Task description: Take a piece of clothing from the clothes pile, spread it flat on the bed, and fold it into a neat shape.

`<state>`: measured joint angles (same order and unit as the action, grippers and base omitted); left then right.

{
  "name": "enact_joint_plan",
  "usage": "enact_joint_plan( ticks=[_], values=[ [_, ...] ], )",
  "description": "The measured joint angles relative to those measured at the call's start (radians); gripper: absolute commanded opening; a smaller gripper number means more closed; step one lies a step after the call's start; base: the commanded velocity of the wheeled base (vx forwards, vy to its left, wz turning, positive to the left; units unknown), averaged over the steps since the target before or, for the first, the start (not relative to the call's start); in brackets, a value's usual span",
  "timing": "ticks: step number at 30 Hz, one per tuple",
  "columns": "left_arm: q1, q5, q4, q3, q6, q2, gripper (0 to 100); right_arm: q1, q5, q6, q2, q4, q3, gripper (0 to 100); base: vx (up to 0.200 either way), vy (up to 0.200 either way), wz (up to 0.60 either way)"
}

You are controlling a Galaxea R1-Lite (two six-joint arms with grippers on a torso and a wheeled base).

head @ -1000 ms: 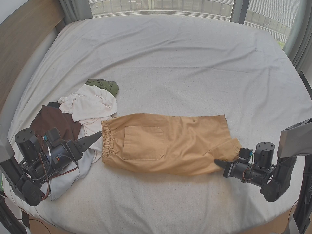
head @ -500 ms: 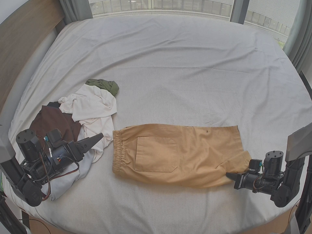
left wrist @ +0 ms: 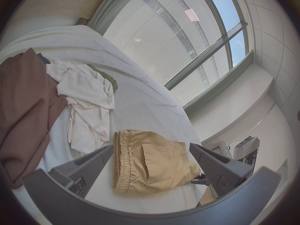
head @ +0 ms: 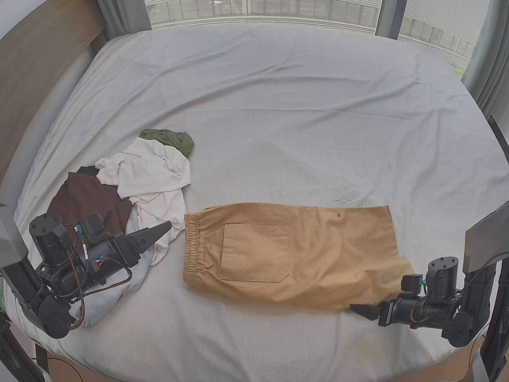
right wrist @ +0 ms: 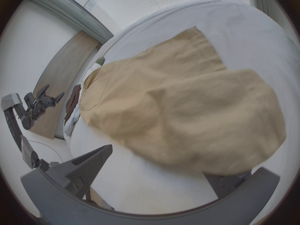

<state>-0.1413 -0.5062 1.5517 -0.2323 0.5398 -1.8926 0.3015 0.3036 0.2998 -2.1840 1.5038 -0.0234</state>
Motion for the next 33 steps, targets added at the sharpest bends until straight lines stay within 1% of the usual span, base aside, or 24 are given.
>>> enact_joint_plan(
  ticks=[4,7,15,21,27,33],
  values=[
    [-0.001,0.001,0.0,0.004,0.0,-0.008,100,0.051,0.053,0.002,-0.001,0.0,0.005,100,0.0,0.0,0.0],
    [-0.005,0.001,0.001,0.01,-0.002,-0.024,100,0.114,0.105,0.004,0.001,0.018,0.005,100,0.0,0.0,0.0],
    [-0.039,0.009,0.001,0.019,-0.012,-0.112,100,0.21,0.15,0.015,0.06,0.036,-0.003,100,0.0,0.0,0.0],
    [-0.048,0.013,0.001,0.006,-0.017,-0.2,100,0.246,0.194,0.033,0.117,0.037,-0.056,100,0.0,0.0,0.0],
    [-0.069,0.016,0.002,-0.009,-0.016,-0.276,100,0.252,0.199,0.04,0.146,0.037,-0.103,100,0.0,0.0,0.0],
    [-0.096,0.057,0.002,-0.046,-0.016,-0.352,100,0.245,0.197,0.043,0.16,0.038,-0.125,100,0.0,0.0,0.0]
  ],
)
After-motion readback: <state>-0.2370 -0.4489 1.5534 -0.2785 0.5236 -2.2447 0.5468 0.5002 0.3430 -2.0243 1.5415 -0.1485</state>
